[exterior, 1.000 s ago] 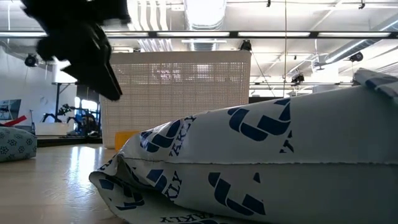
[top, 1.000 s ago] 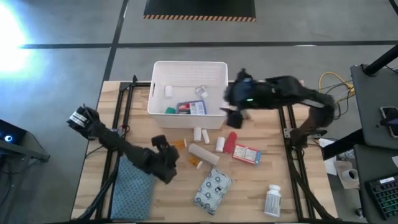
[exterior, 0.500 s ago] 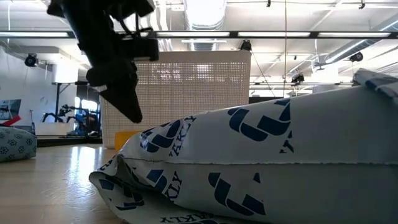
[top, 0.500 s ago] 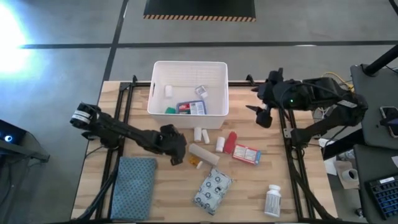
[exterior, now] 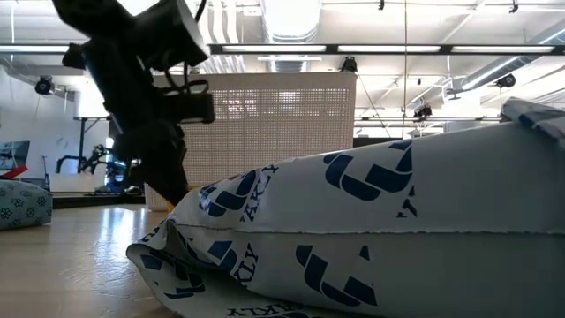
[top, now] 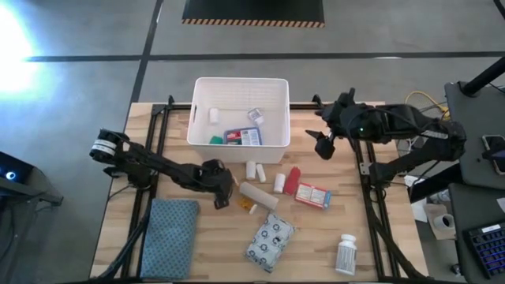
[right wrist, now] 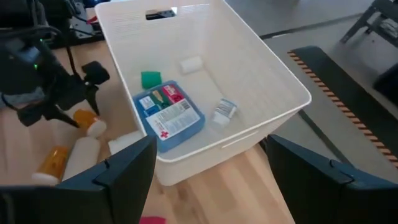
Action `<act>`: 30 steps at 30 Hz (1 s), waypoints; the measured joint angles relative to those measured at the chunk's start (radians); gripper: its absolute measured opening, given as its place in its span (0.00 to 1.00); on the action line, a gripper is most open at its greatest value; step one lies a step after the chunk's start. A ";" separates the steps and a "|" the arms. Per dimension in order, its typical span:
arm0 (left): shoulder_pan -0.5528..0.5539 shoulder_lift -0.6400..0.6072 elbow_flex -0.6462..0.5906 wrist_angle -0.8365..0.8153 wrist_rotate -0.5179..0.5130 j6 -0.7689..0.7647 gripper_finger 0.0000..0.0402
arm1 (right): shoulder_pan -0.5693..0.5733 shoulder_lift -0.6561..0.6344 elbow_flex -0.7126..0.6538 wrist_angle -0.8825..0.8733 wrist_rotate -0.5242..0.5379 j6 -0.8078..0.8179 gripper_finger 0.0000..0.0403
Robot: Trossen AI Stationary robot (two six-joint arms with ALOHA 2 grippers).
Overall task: Pick & place medical supplies in basket/bin
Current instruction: Put the left orange pill bottle into the white bin
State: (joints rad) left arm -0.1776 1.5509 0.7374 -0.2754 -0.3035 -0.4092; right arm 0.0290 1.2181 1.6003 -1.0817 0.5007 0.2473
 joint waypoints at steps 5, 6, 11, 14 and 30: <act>0.002 0.000 -0.039 0.010 0.000 -0.062 0.53 | -0.012 0.003 0.001 0.003 0.002 0.031 0.73; 0.002 0.000 -0.044 0.013 -0.002 -0.069 0.52 | -0.013 0.002 0.001 0.005 0.005 0.032 0.73; 0.001 -0.001 -0.047 0.020 -0.021 -0.088 0.41 | -0.017 0.002 0.001 0.017 0.040 0.034 0.72; 0.002 0.002 -0.030 0.043 -0.045 -0.046 0.39 | -0.018 0.002 0.001 0.018 0.053 0.035 0.71; -0.020 0.001 0.234 -0.127 -0.073 0.027 0.39 | -0.017 0.002 0.002 0.014 0.052 0.016 0.65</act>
State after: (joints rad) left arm -0.1971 1.5520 0.9714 -0.4022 -0.3765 -0.3818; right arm 0.0120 1.2205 1.6024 -1.0678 0.5529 0.2634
